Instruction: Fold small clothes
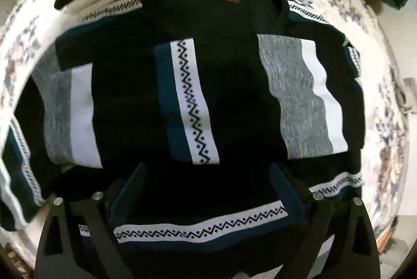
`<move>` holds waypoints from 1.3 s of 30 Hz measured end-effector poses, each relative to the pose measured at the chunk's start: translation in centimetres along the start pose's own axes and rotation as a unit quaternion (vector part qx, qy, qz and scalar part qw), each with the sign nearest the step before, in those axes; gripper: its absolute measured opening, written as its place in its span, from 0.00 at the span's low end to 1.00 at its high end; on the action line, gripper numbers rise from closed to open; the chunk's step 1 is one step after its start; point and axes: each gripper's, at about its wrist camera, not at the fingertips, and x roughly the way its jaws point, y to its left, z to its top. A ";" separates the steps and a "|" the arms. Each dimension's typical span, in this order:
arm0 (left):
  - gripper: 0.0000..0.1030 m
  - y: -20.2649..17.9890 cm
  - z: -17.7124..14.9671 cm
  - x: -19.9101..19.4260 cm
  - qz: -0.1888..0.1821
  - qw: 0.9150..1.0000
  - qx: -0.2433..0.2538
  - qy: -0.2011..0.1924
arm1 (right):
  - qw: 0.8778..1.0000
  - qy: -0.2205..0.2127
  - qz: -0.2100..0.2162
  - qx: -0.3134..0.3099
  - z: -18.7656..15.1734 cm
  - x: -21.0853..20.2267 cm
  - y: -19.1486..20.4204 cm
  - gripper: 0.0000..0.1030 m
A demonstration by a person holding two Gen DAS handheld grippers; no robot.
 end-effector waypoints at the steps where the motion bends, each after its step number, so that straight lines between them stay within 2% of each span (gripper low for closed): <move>1: 0.05 -2.9 0.2 -0.3 -0.006 0.999 0.035 -0.001 | 1.000 0.003 0.014 0.005 0.3 0.0 -0.5 0.94; 4: 0.05 -11.1 -0.9 -1.2 -0.037 0.991 0.131 0.005 | 0.997 0.003 0.064 0.038 1.3 -0.5 -3.5 0.94; 5: 0.05 -15.2 -2.4 -1.5 -0.055 0.983 0.175 0.011 | 0.995 0.010 0.082 0.051 1.7 -0.3 -4.6 0.94; 8: 0.05 -24.3 -6.8 -1.3 -0.102 0.962 0.251 0.039 | 0.987 0.044 0.130 0.086 2.7 1.1 -7.9 0.94; 9: 0.05 -26.0 -8.0 -1.2 -0.111 0.957 0.263 0.046 | 0.986 0.046 0.135 0.089 3.0 1.4 -9.0 0.94; 10: 0.05 -29.6 -10.7 -0.9 -0.132 0.948 0.284 0.064 | 0.986 0.040 0.137 0.088 3.3 1.5 -10.2 0.94; 11: 0.05 -31.7 -12.4 -0.7 -0.142 0.943 0.293 0.074 | 0.987 0.031 0.134 0.083 3.5 1.5 -11.5 0.94; 16: 0.05 -43.4 -22.5 -0.2 -0.192 0.913 0.339 0.119 | 0.992 0.018 0.105 0.073 4.1 1.7 -19.1 0.94; 19: 0.08 -48.3 -26.0 0.4 -0.195 0.905 0.351 0.139 | 0.991 0.027 0.101 0.080 4.2 2.2 -23.3 0.94; 22: 0.09 -51.7 -28.3 0.8 -0.153 0.909 0.362 0.138 | 0.991 0.039 0.100 0.085 4.1 2.8 -27.2 0.94; 23: 0.12 -52.0 -28.6 0.6 -0.141 0.910 0.368 0.131 | 0.990 0.043 0.100 0.086 4.0 2.9 -28.4 0.94; 24: 0.25 -52.1 -28.8 0.2 -0.132 0.910 0.375 0.122 | 0.990 0.046 0.102 0.088 3.9 3.0 -29.4 0.94; 25: 0.52 -51.7 -28.8 -0.4 -0.123 0.908 0.386 0.105 | 0.989 0.048 0.107 0.093 3.8 3.0 -30.5 0.94; 26: 0.69 -51.2 -28.9 -0.9 -0.117 0.908 0.391 0.097 | 0.987 0.049 0.115 0.097 3.8 2.9 -31.4 0.94; 27: 0.91 -50.3 -28.7 -1.3 -0.106 0.909 0.394 0.089 | 0.986 0.051 0.123 0.103 3.8 2.8 -32.2 0.94; 29: 0.91 -46.6 -27.7 -1.9 -0.070 0.915 0.391 0.068 | 0.980 0.049 0.149 0.126 3.8 2.4 -33.9 0.94; 30: 0.92 -44.1 -27.4 -2.1 -0.036 0.918 0.390 0.058 | 0.975 0.048 0.167 0.142 3.8 2.2 -34.6 0.94; 31: 0.92 -42.6 -27.4 -2.0 -0.016 0.919 0.389 0.054 | 0.966 0.045 0.197 0.161 3.9 2.0 -35.4 0.94; 33: 0.92 -36.6 -27.3 -1.3 0.050 0.921 0.381 0.060 | 0.946 0.039 0.258 0.195 4.2 1.7 -35.9 0.94; 34: 0.92 -35.1 -27.4 -0.9 0.070 0.921 0.379 0.066 | 0.937 0.038 0.279 0.205 4.5 1.7 -35.8 0.94; 36: 0.92 -30.3 -28.0 0.6 0.135 0.914 0.372 0.086 | 0.924 0.040 0.316 0.212 5.9 1.9 -34.7 0.94; 37: 0.92 -27.7 -28.4 1.4 0.170 0.910 0.367 0.091 | 0.919 0.043 0.332 0.209 6.6 2.2 -33.7 0.94; 39: 0.92 -25.1 -29.1 2.4 0.208 0.904 0.361 0.096 | 0.914 0.053 0.345 0.207 7.8 2.7 -31.6 0.94</move>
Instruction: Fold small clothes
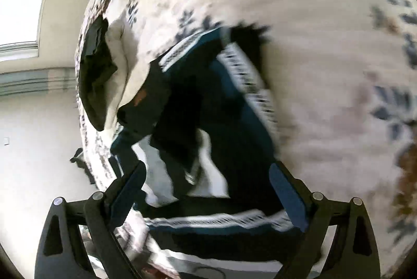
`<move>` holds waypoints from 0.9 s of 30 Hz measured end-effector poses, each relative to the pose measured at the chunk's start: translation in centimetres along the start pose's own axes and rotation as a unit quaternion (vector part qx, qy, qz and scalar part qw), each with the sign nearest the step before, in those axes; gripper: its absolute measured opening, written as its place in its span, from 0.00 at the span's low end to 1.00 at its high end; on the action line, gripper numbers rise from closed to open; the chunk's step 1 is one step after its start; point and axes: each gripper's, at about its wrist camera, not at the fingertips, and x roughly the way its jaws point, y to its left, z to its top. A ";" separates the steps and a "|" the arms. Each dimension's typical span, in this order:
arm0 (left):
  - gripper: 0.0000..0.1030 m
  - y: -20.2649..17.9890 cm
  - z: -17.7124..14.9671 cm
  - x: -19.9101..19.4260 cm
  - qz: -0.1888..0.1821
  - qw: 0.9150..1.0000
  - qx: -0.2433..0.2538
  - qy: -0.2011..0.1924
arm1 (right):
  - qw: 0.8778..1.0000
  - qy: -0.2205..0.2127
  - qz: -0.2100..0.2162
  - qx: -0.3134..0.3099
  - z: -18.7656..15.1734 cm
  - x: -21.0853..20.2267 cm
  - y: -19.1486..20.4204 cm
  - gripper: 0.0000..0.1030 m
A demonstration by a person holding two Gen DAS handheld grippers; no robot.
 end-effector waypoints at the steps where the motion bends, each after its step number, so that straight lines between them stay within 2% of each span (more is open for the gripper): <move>1: 0.92 0.4 -0.7 1.1 -0.004 1.000 -0.008 0.015 | 1.000 0.004 0.002 -0.002 0.5 1.0 0.9 0.94; 4: 0.92 0.8 -2.3 4.0 -0.041 0.997 -0.040 0.055 | 1.000 0.011 -0.006 -0.021 2.1 4.1 3.5 0.94; 6: 0.96 0.6 -2.4 4.8 -0.049 0.996 -0.048 0.059 | 0.999 0.029 -0.021 -0.038 2.8 6.7 5.0 0.92; 7: 1.00 0.7 -2.5 5.2 -0.047 0.995 -0.057 0.062 | 0.997 0.037 -0.041 -0.050 3.1 8.1 5.8 0.77; 8: 1.00 1.0 -2.5 5.8 -0.060 0.993 -0.077 0.071 | 0.995 0.043 -0.053 -0.067 3.3 9.3 6.4 0.63; 9: 1.00 1.3 -2.4 6.1 -0.070 0.991 -0.090 0.076 | 0.993 0.053 -0.061 -0.080 3.3 10.2 6.9 0.25; 10: 1.00 2.0 -2.4 6.6 -0.093 0.985 -0.118 0.085 | 0.991 0.059 -0.077 -0.088 3.2 10.7 7.2 0.10; 13: 1.00 3.1 -2.3 7.4 -0.125 0.978 -0.133 0.099 | 0.992 -0.003 -0.071 -0.100 2.4 7.7 7.3 0.06; 17: 1.00 3.7 -2.6 7.6 -0.144 0.977 -0.121 0.098 | 0.988 -0.069 -0.092 -0.099 2.1 2.7 5.0 0.06; 19: 1.00 4.2 -2.5 7.3 -0.153 0.975 -0.120 0.105 | 0.985 -0.064 -0.129 -0.092 2.3 2.6 3.2 0.06; 20: 1.00 4.9 -2.5 6.8 -0.155 0.975 -0.125 0.104 | 0.985 -0.049 -0.141 -0.088 2.3 3.2 2.5 0.06; 22: 1.00 6.6 -2.3 5.6 -0.161 0.973 -0.142 0.088 | 0.984 0.010 -0.161 -0.079 2.4 4.8 1.5 0.09; 23: 1.00 7.9 -2.1 4.6 -0.169 0.970 -0.160 0.074 | 0.982 0.025 -0.169 -0.081 2.3 5.0 1.5 0.10; 25: 1.00 10.2 -1.4 3.5 -0.181 0.963 -0.195 0.053 | 0.976 0.009 -0.194 -0.099 1.7 3.9 2.5 0.35; 26: 1.00 11.7 -0.8 3.2 -0.196 0.955 -0.220 0.041 | 0.973 -0.008 -0.207 -0.106 1.3 3.0 3.5 0.38; 27: 1.00 13.0 -0.1 3.3 -0.220 0.943 -0.247 0.036 | 0.972 -0.030 -0.206 -0.110 0.9 2.0 4.6 0.39</move>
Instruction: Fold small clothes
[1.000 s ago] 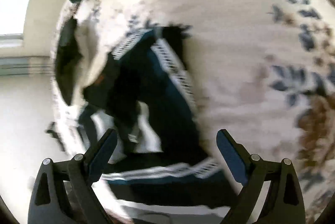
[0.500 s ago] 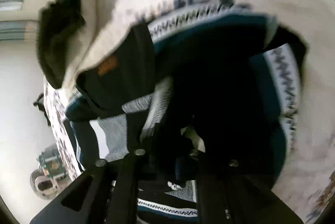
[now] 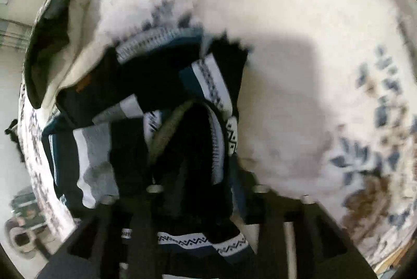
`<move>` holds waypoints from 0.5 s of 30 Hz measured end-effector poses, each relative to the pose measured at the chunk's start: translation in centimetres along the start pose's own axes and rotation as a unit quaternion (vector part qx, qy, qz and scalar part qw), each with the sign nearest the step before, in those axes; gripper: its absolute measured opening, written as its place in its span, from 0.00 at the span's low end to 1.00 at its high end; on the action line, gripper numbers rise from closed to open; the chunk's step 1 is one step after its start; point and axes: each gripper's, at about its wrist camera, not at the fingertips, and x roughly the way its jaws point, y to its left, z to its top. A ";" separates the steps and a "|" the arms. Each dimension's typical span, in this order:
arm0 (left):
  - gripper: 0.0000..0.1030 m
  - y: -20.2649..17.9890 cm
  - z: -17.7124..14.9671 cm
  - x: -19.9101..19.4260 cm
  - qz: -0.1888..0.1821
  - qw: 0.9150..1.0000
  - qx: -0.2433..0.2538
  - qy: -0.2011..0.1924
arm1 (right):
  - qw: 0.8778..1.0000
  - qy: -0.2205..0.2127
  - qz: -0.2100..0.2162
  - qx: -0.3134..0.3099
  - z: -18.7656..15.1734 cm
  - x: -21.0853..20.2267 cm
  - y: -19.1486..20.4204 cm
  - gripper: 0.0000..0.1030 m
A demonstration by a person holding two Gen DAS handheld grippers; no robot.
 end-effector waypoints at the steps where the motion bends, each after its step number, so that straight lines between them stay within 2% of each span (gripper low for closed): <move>1: 1.00 0.4 0.7 0.0 -0.015 1.000 -0.015 0.000 | 1.000 -0.015 0.007 -0.001 -0.1 -1.1 0.7 0.39; 2: 1.00 1.2 2.3 0.2 -0.050 0.998 -0.047 0.002 | 0.999 -0.024 0.018 -0.009 0.0 -1.9 1.9 0.39; 4: 1.00 1.3 4.0 0.7 -0.092 0.993 -0.079 0.001 | 0.998 -0.029 0.043 -0.037 0.5 -2.4 5.8 0.43; 6: 0.97 1.0 5.8 1.8 -0.136 0.985 -0.102 0.000 | 0.994 -0.006 0.075 -0.074 1.0 -0.9 10.6 0.44; 7: 0.89 -0.2 6.1 2.7 -0.149 0.983 -0.103 0.002 | 0.991 0.007 0.091 -0.096 1.5 0.1 13.3 0.44; 8: 0.80 -0.9 7.5 3.3 -0.144 0.985 -0.098 0.008 | 0.987 0.020 0.107 -0.120 1.9 1.4 16.3 0.44; 9: 0.56 -1.3 7.8 3.7 -0.140 0.986 -0.093 0.012 | 0.982 0.032 0.114 -0.146 2.2 2.6 19.0 0.44; 10: 0.25 -1.6 8.1 4.4 -0.138 0.986 -0.086 0.021 | 0.976 0.043 0.119 -0.177 2.3 3.9 21.7 0.44; 11: 0.13 -1.9 8.1 5.3 -0.134 0.987 -0.079 0.033 | 0.969 0.055 0.127 -0.205 2.3 5.2 24.6 0.44; 12: 0.08 -1.9 7.8 5.6 -0.132 0.987 -0.079 0.037 | 0.961 0.068 0.131 -0.232 2.2 6.6 27.1 0.44; 13: 0.07 -1.6 7.3 5.6 -0.144 0.986 -0.079 0.025 | 0.953 0.082 0.134 -0.259 1.7 8.1 29.5 0.44; 15: 0.06 -1.0 6.6 5.1 -0.142 0.987 -0.074 0.014 | 0.938 0.110 0.134 -0.299 1.0 10.5 33.5 0.44</move>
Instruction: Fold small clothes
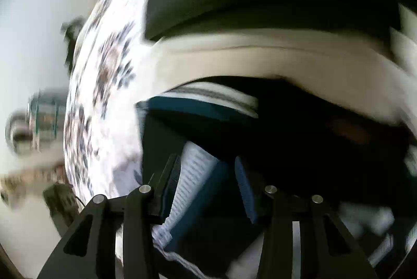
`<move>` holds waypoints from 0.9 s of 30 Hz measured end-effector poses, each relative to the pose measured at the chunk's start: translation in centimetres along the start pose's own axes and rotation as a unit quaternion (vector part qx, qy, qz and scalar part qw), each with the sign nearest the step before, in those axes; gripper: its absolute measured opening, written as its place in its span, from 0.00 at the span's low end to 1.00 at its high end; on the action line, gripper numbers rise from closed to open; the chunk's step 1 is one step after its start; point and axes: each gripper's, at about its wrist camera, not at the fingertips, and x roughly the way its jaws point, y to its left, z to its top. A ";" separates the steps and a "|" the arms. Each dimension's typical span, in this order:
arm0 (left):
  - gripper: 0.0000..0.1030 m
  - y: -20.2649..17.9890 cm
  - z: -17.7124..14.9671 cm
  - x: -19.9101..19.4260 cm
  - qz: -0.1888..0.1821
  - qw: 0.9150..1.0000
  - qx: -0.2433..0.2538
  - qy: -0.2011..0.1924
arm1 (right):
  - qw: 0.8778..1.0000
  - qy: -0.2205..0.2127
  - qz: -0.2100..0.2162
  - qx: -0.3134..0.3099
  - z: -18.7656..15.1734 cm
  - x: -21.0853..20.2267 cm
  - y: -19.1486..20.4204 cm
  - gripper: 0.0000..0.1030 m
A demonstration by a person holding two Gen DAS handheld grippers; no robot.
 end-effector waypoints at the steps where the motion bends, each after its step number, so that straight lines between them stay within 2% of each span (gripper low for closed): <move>1: 0.05 0.6 -0.2 -0.2 -0.002 1.000 0.000 -0.001 | 1.000 0.015 0.003 -0.014 0.9 1.6 1.2 0.43; 2: 0.05 1.2 -0.5 -0.5 -0.008 1.000 -0.008 -0.004 | 0.999 0.027 0.007 -0.025 1.2 2.6 2.0 0.37; 3: 0.04 1.6 -0.7 -0.7 -0.012 1.000 -0.013 -0.004 | 0.999 0.029 0.002 -0.034 1.5 3.4 2.7 0.08; 4: 0.02 2.2 -1.2 -0.9 -0.012 1.000 -0.016 -0.001 | 0.999 0.020 -0.004 -0.041 1.7 3.7 3.2 0.02; 8: 0.00 3.9 -1.5 -0.5 -0.007 1.000 -0.029 0.009 | 1.000 -0.017 -0.014 -0.011 2.9 4.0 2.8 0.02; 11: 0.02 4.7 -1.5 -1.4 -0.029 0.998 -0.045 0.017 | 1.000 -0.018 -0.011 0.014 3.9 4.0 1.5 0.02; 13: 0.02 5.0 -1.2 -1.9 -0.019 0.998 -0.056 0.027 | 1.000 0.007 0.000 0.029 4.2 4.5 1.0 0.04; 14: 0.02 4.9 -0.8 -2.1 -0.025 0.997 -0.060 0.030 | 0.999 0.011 0.005 0.034 4.1 4.2 0.8 0.08; 15: 0.03 4.7 -0.3 -2.1 -0.023 0.998 -0.058 0.028 | 0.999 0.012 0.008 0.035 3.8 3.6 0.7 0.20; 16: 0.10 4.2 0.3 -2.1 -0.020 0.998 -0.048 0.025 | 0.999 0.008 0.004 0.036 3.5 3.0 0.6 0.30; 17: 0.17 3.7 1.0 -1.7 -0.017 0.999 -0.037 0.026 | 0.999 0.001 0.000 0.041 3.1 2.2 0.3 0.46; 18: 0.37 3.2 1.6 -1.3 -0.019 0.999 -0.027 0.026 | 0.999 -0.008 0.006 0.046 2.6 1.3 -0.1 0.50; 19: 0.52 2.8 2.1 -1.0 -0.028 0.999 -0.019 0.023 | 0.998 -0.016 0.010 0.053 2.2 0.4 -0.6 0.50; 22: 0.53 0.9 4.1 -0.1 -0.046 0.999 0.007 0.015 | 0.995 -0.037 0.001 0.087 0.0 -2.4 -2.5 0.50; 25: 0.53 -0.7 6.5 1.3 -0.060 0.997 0.035 0.028 | 0.990 -0.061 -0.006 0.130 -4.2 -5.8 -5.6 0.50; 27: 0.53 -2.0 8.2 2.9 -0.048 0.996 0.063 0.038 | 0.984 -0.070 -0.029 0.160 -7.4 -7.6 -7.9 0.50</move>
